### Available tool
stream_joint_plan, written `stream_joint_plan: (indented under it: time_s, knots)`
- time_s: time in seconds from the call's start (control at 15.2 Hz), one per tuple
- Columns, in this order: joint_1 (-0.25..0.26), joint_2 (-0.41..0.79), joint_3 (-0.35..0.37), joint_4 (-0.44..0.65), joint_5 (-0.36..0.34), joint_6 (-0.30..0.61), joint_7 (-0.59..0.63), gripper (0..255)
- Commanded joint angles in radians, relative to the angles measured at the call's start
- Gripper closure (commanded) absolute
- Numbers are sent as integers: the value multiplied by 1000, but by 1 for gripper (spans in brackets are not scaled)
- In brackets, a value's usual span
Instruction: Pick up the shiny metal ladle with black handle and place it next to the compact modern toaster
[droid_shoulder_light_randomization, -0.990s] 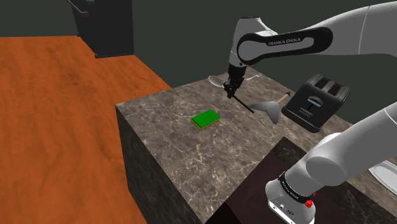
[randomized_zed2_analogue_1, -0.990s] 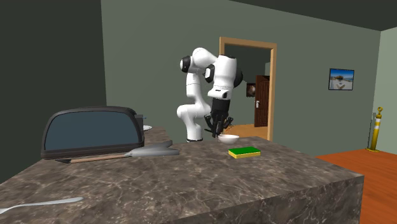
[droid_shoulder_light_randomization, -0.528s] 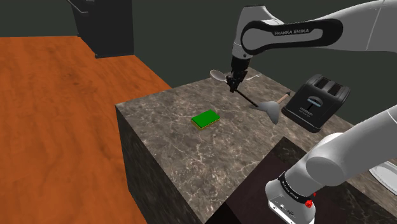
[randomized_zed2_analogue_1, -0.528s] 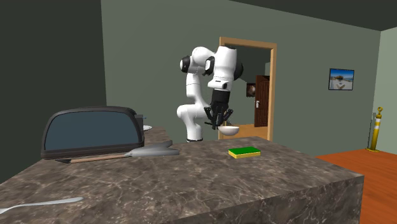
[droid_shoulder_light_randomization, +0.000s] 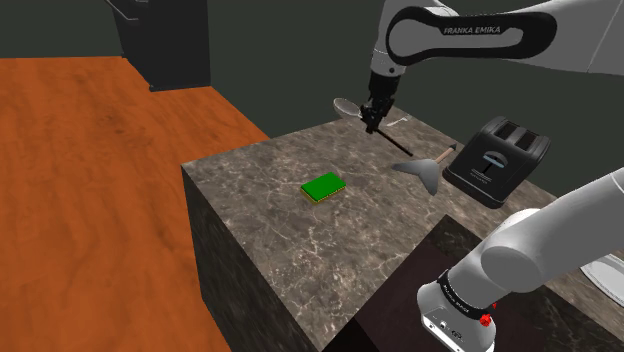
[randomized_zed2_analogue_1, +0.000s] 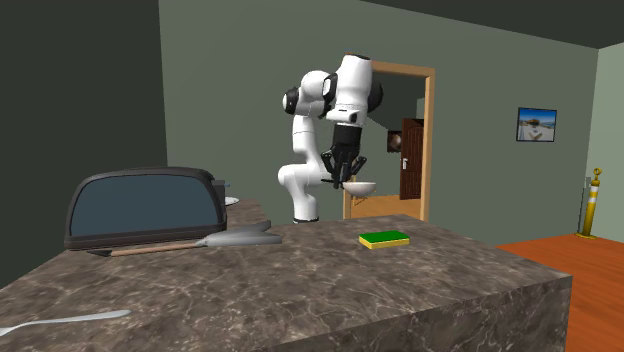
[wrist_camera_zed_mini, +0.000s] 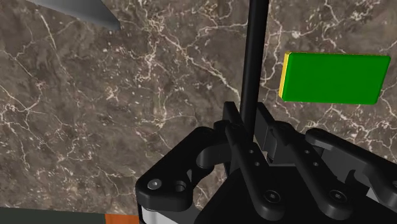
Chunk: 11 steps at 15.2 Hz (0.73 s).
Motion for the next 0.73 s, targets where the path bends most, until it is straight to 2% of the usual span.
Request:
stream_joint_plan:
  time_s: [0.0,0.66]
  knots:
    - [1,-3,1,24,1,-28,-1,255]
    - [0,-1,1,161,2,-162,-12,255]
